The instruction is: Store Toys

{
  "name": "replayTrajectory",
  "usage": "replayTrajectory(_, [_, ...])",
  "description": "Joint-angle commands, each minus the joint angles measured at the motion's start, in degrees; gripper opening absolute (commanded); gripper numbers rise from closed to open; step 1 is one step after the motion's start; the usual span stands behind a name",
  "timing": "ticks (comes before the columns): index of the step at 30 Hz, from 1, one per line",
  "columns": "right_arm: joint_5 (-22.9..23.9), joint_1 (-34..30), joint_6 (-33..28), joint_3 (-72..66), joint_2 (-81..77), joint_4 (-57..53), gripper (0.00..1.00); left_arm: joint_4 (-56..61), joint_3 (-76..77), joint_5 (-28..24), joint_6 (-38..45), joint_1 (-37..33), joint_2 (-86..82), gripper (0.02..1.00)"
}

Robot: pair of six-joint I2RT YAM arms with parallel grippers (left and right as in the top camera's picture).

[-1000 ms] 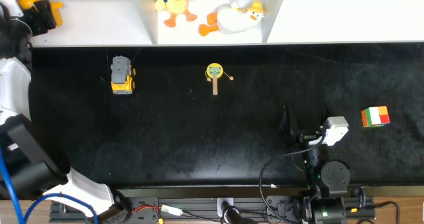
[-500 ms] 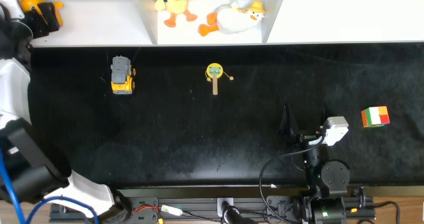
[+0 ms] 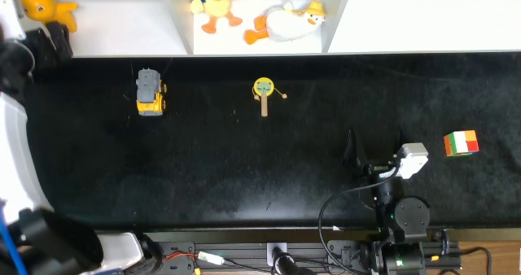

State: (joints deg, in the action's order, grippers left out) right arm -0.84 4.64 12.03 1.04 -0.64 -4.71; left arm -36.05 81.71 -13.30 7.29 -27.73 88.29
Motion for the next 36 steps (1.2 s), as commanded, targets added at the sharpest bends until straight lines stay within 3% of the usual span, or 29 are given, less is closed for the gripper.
replayTrajectory(1, [0.4,0.2,0.2,-0.7,0.4,0.3,0.996,-7.4,0.9,0.9,1.7,0.0,-6.2,0.998])
replayTrajectory(7, [0.4,0.2,0.2,-0.7,0.4,0.3,0.989,-17.9,-0.2,-4.8,3.4,1.7,-11.8,0.998])
replayTrajectory(12, [0.4,0.2,0.2,-0.7,0.4,0.3,0.996,-19.3,-3.9,-5.0,3.8,9.4,-12.9,0.998])
replayTrajectory(14, [0.4,0.2,0.2,-0.7,0.4,0.3,0.996,-18.7,-5.7,-2.8,3.5,13.4,-12.7,0.998])
replayTrajectory(18, [0.4,0.2,0.2,-0.7,0.4,0.3,0.993,-15.8,-10.3,8.4,-1.5,21.3,-12.7,0.998])
replayTrajectory(20, [0.4,0.2,0.2,-0.7,0.4,0.3,0.993,-13.6,-13.2,10.5,-3.0,23.6,-12.4,0.996])
replayTrajectory(36, [0.4,0.2,0.2,-0.7,0.4,0.3,0.996,7.8,-26.9,11.9,-7.6,25.2,-0.9,0.998])
